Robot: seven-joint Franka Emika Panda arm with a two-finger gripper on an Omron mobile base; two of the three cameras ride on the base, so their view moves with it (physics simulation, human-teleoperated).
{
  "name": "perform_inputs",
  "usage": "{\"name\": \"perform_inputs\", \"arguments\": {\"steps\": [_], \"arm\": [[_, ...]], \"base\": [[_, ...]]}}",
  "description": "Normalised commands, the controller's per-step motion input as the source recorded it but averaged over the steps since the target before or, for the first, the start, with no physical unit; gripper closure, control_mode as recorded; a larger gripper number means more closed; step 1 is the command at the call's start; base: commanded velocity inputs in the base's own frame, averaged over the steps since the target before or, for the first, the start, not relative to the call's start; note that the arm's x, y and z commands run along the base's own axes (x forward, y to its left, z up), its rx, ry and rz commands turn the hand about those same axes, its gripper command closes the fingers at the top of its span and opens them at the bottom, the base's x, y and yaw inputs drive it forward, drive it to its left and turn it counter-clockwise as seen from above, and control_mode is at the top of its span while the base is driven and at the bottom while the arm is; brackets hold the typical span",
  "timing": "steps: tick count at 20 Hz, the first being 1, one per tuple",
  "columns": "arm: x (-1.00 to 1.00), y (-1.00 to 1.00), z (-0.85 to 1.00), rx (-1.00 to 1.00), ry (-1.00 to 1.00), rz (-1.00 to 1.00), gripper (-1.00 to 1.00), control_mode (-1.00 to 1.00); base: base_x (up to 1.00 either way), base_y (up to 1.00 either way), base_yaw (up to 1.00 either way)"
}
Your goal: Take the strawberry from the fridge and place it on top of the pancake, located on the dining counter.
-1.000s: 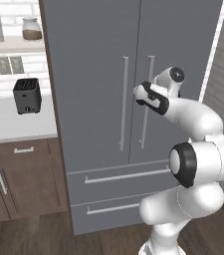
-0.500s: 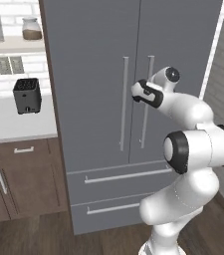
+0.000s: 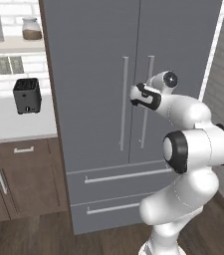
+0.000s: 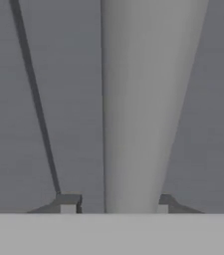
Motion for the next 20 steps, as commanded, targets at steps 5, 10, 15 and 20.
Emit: {"name": "perform_inputs", "arguments": {"steps": [5, 10, 15, 20], "arm": [[-0.39, -0.41, -0.07, -0.01, 0.07, 0.0, 1.0, -1.0], [-0.86, -0.98, 0.0, 0.08, -0.02, 0.0, 1.0, -1.0], [-0.83, -0.99, 0.04, 0.07, -0.02, 0.0, 1.0, -1.0], [-0.64, -0.99, 0.02, 0.09, 0.0, 0.0, 1.0, -1.0]], "base": [[0.0, 0.0, 0.0], [0.0, 0.0, 0.0], [0.0, 0.0, 0.0], [0.0, 0.0, 0.0]]}}
